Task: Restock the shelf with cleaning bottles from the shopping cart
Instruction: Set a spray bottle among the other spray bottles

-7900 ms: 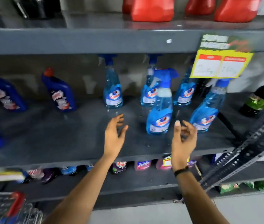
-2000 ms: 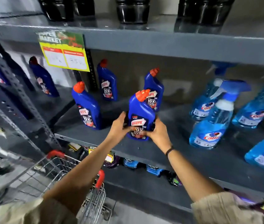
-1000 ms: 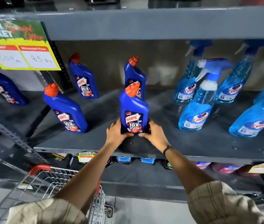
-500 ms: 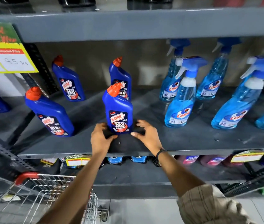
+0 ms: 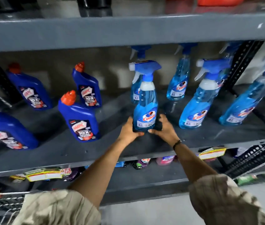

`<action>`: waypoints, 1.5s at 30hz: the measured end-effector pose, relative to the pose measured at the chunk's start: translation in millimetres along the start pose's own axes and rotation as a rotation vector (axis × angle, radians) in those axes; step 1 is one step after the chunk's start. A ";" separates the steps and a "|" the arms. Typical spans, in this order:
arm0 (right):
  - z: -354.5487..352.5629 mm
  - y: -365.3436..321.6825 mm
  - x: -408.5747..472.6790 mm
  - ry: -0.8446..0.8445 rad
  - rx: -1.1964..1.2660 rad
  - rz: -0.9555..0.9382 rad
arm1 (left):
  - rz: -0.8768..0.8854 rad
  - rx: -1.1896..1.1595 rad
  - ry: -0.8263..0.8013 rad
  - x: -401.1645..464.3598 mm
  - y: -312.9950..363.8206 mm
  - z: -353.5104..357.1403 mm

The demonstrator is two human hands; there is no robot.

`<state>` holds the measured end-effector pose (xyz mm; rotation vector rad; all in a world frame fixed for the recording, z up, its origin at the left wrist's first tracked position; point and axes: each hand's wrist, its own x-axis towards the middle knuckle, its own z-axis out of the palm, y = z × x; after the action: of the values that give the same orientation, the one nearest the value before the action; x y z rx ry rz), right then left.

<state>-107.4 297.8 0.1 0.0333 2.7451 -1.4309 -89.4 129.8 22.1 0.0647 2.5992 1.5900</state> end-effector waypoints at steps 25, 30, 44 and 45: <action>-83.4 56.6 -55.2 0.140 0.174 -0.110 | 0.038 0.138 0.622 -62.6 9.5 82.6; -129.5 84.4 -47.2 0.361 0.186 -0.017 | 0.166 0.120 0.179 -22.9 41.6 125.5; -149.7 91.7 -5.9 0.040 0.061 -0.075 | -0.013 0.313 0.089 32.6 74.7 167.1; -150.7 91.4 -7.2 0.036 0.071 -0.076 | -0.011 0.304 0.085 29.8 76.2 166.2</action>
<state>-101.1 473.7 11.8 -0.0430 2.7513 -1.5608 -103.0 314.3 13.0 0.0047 2.8793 1.2054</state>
